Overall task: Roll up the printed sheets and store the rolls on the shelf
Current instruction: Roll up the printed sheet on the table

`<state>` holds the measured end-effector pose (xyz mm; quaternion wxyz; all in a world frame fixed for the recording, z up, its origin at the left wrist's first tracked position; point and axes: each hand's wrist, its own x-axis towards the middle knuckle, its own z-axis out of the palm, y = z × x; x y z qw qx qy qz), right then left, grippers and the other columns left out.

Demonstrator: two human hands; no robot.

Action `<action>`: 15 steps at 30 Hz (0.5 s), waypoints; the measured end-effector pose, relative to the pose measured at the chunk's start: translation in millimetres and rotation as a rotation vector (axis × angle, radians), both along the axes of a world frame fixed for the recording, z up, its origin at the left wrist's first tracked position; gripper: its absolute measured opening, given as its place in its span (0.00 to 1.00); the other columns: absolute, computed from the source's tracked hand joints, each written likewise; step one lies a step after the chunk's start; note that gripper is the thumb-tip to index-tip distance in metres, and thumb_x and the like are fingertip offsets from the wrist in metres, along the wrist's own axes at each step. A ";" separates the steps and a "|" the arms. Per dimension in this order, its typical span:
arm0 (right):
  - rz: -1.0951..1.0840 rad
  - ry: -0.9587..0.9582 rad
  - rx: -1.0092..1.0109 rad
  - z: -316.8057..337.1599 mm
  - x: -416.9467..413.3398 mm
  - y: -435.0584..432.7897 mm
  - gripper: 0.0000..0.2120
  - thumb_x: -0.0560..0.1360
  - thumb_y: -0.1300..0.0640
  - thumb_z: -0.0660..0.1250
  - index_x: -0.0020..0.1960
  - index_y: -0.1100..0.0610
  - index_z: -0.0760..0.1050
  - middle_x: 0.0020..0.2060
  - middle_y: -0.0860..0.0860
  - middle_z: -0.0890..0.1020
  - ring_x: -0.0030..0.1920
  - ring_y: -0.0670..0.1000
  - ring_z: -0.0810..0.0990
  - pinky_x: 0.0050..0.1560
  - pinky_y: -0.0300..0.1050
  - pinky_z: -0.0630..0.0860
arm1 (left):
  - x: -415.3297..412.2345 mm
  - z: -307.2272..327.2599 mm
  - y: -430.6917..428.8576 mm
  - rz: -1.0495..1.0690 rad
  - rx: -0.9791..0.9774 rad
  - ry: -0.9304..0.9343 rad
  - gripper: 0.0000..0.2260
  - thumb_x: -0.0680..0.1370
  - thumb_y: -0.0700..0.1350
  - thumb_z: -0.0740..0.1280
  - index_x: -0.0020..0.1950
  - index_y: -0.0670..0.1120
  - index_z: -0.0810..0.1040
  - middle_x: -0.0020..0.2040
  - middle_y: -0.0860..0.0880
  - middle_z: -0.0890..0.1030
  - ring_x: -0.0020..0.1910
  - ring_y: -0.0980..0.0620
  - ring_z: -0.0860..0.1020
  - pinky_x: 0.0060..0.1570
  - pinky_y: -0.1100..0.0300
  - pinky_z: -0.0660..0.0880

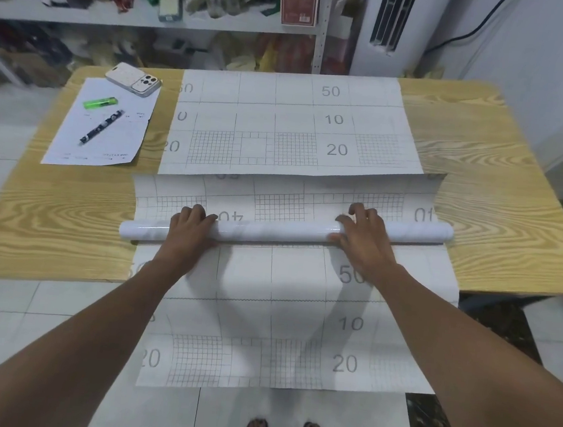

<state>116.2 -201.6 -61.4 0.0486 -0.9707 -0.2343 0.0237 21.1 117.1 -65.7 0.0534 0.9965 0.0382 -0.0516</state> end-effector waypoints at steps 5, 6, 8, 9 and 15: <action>0.019 -0.002 0.028 -0.3 -0.1 0.7 0.27 0.73 0.44 0.66 0.66 0.59 0.67 0.60 0.58 0.71 0.54 0.58 0.70 0.58 0.51 0.66 | 5.8 3.0 2.1 0.017 -0.043 -0.006 0.23 0.73 0.43 0.70 0.65 0.41 0.68 0.57 0.41 0.73 0.57 0.40 0.68 0.60 0.48 0.60; 0.028 0.000 0.041 -0.2 0.8 0.2 0.28 0.71 0.44 0.69 0.64 0.60 0.69 0.59 0.58 0.72 0.52 0.58 0.71 0.57 0.51 0.67 | 5.7 3.1 3.2 0.013 -0.051 -0.004 0.21 0.73 0.43 0.69 0.64 0.41 0.69 0.57 0.41 0.73 0.57 0.40 0.68 0.60 0.48 0.60; 0.035 -0.002 0.046 0.1 3.4 -0.8 0.27 0.69 0.46 0.72 0.59 0.61 0.71 0.55 0.58 0.73 0.49 0.58 0.73 0.54 0.51 0.69 | 4.7 3.6 4.5 0.008 -0.070 -0.003 0.19 0.74 0.44 0.68 0.62 0.41 0.70 0.57 0.42 0.74 0.57 0.40 0.69 0.60 0.47 0.60; 0.036 -0.007 0.031 0.4 4.7 -1.2 0.26 0.68 0.46 0.73 0.57 0.62 0.72 0.54 0.58 0.74 0.47 0.58 0.73 0.52 0.51 0.69 | 3.7 4.1 4.6 0.006 -0.076 -0.001 0.17 0.75 0.44 0.67 0.62 0.41 0.70 0.56 0.42 0.75 0.57 0.40 0.69 0.60 0.48 0.59; 0.077 0.015 -0.034 2.6 6.6 -3.1 0.19 0.75 0.46 0.64 0.57 0.60 0.73 0.55 0.55 0.74 0.50 0.57 0.74 0.58 0.51 0.64 | -3.2 2.8 3.7 0.001 -0.070 0.008 0.15 0.76 0.34 0.61 0.62 0.42 0.69 0.58 0.43 0.74 0.60 0.42 0.68 0.63 0.51 0.56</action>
